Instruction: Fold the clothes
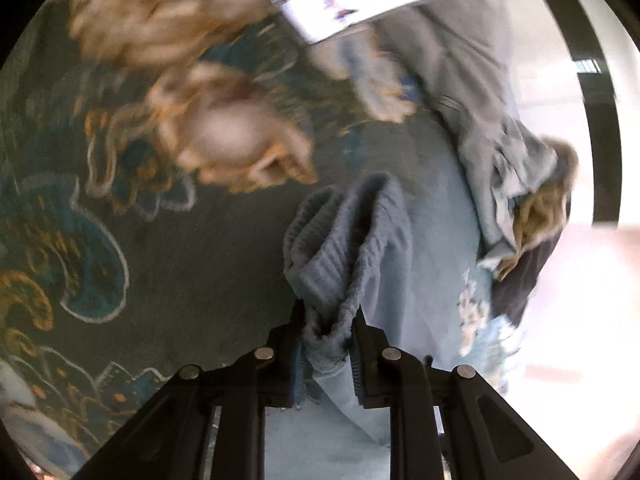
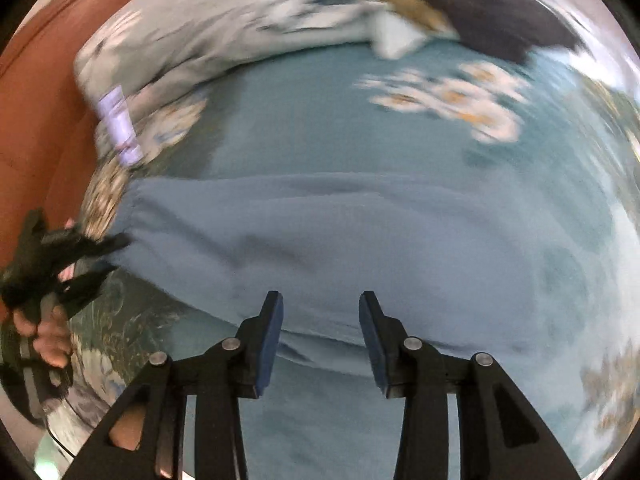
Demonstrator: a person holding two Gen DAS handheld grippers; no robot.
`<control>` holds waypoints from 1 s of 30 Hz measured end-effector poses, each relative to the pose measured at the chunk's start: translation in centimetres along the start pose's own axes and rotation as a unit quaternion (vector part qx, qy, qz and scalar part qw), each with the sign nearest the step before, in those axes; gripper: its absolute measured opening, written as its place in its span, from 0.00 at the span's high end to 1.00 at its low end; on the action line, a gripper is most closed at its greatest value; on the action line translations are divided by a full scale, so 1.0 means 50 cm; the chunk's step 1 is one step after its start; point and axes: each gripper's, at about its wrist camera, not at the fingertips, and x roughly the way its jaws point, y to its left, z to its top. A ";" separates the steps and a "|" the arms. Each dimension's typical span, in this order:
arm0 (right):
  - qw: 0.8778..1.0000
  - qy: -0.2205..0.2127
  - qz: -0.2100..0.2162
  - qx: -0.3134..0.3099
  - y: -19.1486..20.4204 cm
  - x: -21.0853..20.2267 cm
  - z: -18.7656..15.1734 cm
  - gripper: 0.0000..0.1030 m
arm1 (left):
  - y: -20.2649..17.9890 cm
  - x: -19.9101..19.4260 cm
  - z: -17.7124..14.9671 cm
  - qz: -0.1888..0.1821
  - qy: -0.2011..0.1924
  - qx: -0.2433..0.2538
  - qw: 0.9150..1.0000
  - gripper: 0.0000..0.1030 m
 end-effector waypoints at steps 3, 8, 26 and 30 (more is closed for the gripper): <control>0.999 -0.002 -0.024 0.042 -0.076 -0.033 -0.012 0.60 | -0.088 -0.043 -0.029 0.016 -0.028 0.077 0.997 0.82; 0.993 -0.008 -0.047 0.105 -0.184 -0.083 -0.033 0.61 | -0.278 -0.095 -0.113 0.018 -0.052 0.234 0.971 0.82; 0.987 -0.020 -0.003 0.157 -0.411 -0.138 -0.036 0.60 | -0.543 0.260 -0.498 0.126 0.070 0.364 0.920 0.82; 0.993 -0.003 0.019 0.115 -0.434 -0.135 -0.016 0.60 | -0.547 0.301 -0.546 0.161 0.070 0.376 0.910 0.75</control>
